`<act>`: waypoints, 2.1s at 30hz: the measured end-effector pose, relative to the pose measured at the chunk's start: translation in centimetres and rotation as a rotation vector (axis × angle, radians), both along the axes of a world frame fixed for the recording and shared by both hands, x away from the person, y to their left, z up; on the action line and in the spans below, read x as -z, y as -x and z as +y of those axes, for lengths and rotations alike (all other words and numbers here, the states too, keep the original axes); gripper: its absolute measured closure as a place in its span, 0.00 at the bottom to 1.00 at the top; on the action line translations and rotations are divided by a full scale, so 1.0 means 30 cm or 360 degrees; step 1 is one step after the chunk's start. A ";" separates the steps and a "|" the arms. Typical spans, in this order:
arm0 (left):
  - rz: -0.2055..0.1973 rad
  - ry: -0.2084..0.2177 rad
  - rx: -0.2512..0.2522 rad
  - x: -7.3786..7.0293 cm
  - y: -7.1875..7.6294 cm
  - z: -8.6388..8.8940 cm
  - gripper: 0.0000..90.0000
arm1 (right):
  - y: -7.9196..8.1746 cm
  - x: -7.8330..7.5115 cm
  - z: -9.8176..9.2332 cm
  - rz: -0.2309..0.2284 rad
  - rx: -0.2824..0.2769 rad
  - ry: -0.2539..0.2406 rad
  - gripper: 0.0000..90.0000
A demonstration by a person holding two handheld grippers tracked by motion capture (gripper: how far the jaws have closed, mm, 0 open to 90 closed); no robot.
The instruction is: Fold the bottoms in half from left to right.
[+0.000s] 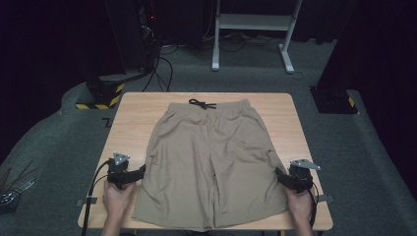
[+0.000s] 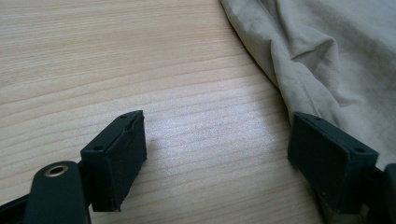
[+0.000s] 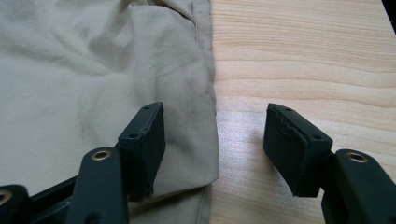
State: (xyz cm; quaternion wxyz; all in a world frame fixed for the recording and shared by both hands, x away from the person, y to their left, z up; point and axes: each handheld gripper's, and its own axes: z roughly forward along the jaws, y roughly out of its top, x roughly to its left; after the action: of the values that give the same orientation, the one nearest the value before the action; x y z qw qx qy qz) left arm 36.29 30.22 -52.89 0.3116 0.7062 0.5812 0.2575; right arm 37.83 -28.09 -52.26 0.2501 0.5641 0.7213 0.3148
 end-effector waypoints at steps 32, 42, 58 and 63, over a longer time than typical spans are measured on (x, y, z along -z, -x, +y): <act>-0.0099 0.0251 0.0169 -0.107 -0.026 -0.129 0.32 | -0.027 -0.098 0.071 -0.0066 -0.0268 -0.0197 0.52; -0.0100 0.0237 0.0264 -0.127 -0.092 -0.269 0.31 | -0.123 -0.108 0.243 -0.0015 -0.0395 -0.0153 0.55; -0.0059 0.0123 0.0341 -0.083 -0.208 -0.415 0.34 | -0.250 -0.084 0.360 0.0013 -0.0393 -0.0051 0.45; -0.0021 0.0122 0.0310 -0.068 -0.237 -0.432 0.33 | -0.276 -0.053 0.364 0.0048 -0.0380 -0.0053 0.45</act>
State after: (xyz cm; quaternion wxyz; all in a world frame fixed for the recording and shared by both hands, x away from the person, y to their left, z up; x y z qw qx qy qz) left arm 43.40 17.26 -50.85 0.3656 0.7454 0.5171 0.2082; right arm 46.12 -17.18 -50.68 0.1906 0.4828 0.7816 0.3458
